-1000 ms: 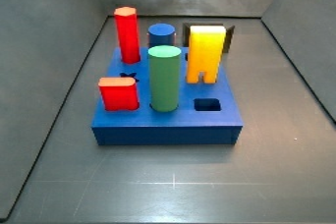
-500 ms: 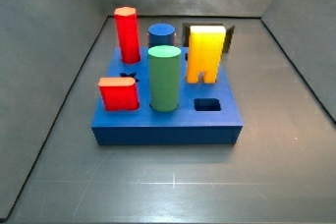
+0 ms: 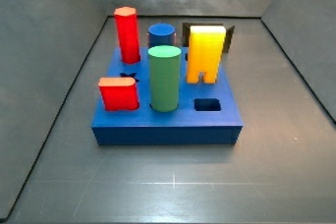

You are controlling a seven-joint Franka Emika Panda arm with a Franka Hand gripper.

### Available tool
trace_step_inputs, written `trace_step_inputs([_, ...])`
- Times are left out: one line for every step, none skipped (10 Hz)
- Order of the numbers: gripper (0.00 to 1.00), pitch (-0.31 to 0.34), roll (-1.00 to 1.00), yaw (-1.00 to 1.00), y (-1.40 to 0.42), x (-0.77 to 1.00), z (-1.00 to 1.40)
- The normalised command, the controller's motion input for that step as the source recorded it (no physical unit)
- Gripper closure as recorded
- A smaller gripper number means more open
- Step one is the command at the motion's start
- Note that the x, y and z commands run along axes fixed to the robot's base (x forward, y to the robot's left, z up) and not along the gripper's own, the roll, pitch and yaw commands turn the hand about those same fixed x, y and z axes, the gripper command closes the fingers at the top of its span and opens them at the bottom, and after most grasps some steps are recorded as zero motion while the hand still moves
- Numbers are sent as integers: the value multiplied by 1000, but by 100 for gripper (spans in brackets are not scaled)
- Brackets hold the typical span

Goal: Pick up the star object. Move up. Place the star object on the fixture. Regrasp the star object. Move to above the board. Insert the star object.
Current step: Place the star object on the fixture.

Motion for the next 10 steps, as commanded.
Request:
trace_step_inputs([100,-71,-8,1000,-139,1000,-97])
trace_step_inputs([100,-73,-13,1000,-75,916,-69])
trace_step_inputs([100,-74,-15,1000,-52,848,-57])
trace_step_inputs([100,-79,-25,1000,-27,678,-40])
trace_step_inputs([100,-81,-29,1000,-16,612,-36])
trace_step_inputs([100,-85,-43,1000,-14,478,-32])
trace_step_inputs([100,-87,-55,1000,-9,381,-33])
trace_step_inputs([100,-92,-73,1000,-7,288,-28])
trace_step_inputs([100,34,-1000,253,-575,721,434])
trace_step_inputs([100,49,-1000,146,-511,583,412])
